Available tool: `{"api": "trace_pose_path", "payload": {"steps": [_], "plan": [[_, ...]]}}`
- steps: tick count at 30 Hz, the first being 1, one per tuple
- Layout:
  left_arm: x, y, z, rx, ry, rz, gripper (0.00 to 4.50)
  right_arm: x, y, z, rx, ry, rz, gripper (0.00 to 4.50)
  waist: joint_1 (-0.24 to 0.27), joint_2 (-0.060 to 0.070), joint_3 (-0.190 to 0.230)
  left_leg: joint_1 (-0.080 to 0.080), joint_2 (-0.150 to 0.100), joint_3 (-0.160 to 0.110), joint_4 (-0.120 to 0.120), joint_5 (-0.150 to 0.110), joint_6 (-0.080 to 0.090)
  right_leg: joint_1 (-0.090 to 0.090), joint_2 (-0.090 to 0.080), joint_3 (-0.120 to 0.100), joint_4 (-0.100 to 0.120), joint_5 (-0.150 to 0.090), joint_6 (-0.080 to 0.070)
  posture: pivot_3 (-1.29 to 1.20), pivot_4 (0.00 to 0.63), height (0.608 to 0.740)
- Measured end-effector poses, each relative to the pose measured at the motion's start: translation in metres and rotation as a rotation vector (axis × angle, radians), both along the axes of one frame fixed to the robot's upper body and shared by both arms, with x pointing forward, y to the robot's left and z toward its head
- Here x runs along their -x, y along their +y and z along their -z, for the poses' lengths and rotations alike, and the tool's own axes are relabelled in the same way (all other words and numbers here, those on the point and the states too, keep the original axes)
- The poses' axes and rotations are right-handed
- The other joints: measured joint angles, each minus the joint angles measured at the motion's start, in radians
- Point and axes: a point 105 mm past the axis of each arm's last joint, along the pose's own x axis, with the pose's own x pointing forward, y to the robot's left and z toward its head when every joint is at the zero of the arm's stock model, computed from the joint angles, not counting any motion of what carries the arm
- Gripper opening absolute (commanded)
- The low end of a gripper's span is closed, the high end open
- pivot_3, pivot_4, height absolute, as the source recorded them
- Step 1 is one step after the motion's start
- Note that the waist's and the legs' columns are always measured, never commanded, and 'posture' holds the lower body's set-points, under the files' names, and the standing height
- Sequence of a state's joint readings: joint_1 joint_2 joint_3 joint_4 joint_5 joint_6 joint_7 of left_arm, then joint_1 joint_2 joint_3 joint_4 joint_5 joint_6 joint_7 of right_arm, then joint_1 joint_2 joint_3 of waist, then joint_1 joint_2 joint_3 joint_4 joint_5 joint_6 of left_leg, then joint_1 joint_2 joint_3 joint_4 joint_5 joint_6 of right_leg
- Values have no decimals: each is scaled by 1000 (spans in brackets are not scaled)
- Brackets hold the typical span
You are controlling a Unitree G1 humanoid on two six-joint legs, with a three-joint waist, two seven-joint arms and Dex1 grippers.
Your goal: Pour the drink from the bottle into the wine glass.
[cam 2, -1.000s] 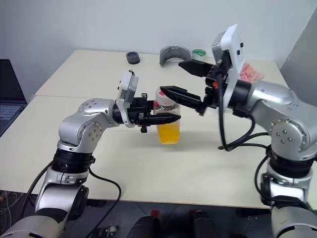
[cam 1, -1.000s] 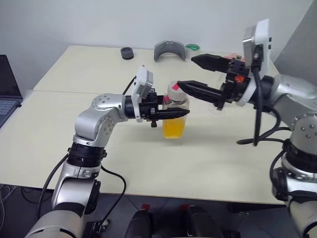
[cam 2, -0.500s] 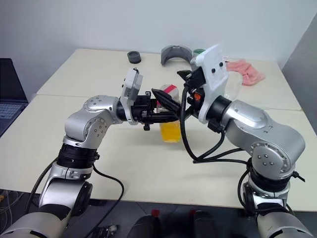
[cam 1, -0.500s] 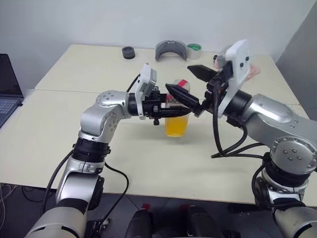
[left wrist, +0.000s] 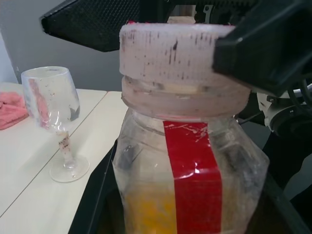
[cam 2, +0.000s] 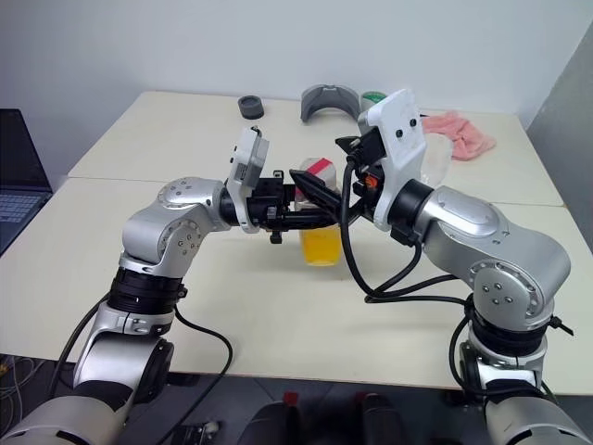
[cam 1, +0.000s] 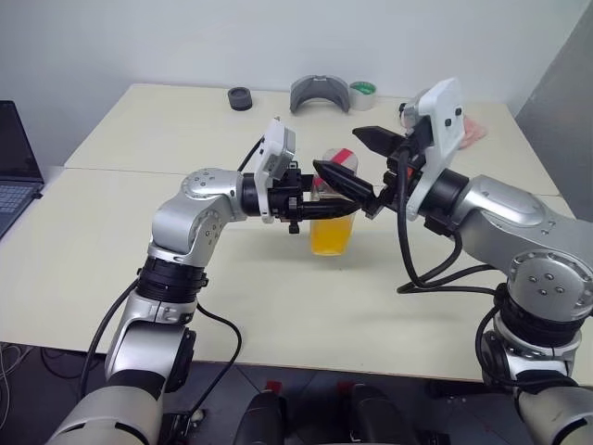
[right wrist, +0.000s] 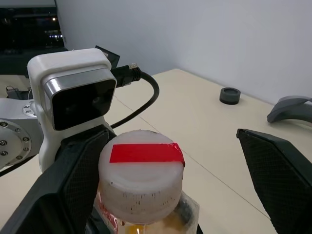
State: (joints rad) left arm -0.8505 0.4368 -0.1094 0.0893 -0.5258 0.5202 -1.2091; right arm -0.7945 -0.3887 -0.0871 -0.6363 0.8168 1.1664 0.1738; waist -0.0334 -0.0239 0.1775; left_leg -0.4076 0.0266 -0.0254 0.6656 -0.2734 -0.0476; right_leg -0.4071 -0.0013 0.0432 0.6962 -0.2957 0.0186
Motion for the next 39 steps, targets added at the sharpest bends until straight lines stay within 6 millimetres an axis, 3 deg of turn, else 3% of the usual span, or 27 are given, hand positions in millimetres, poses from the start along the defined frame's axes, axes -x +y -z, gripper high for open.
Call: {"api": "trace_pose_path", "payload": {"steps": [30, 39], "plan": [[-2, 0, 1, -2, 11, -20, 1787, 9, -22, 0, 23, 25, -13, 4486, 1, 0, 0, 0, 0, 0, 0, 0, 0, 0, 0, 0, 0, 0, 0, 0, 150, 740], [-2, 1, 1, -1, 15, -15, 1787, 3, -51, 10, 64, 66, 86, 4486, 0, 0, 0, -1, 0, 0, 0, 0, 0, 0, 0, 1, -1, 0, 0, 0, 150, 740]]}}
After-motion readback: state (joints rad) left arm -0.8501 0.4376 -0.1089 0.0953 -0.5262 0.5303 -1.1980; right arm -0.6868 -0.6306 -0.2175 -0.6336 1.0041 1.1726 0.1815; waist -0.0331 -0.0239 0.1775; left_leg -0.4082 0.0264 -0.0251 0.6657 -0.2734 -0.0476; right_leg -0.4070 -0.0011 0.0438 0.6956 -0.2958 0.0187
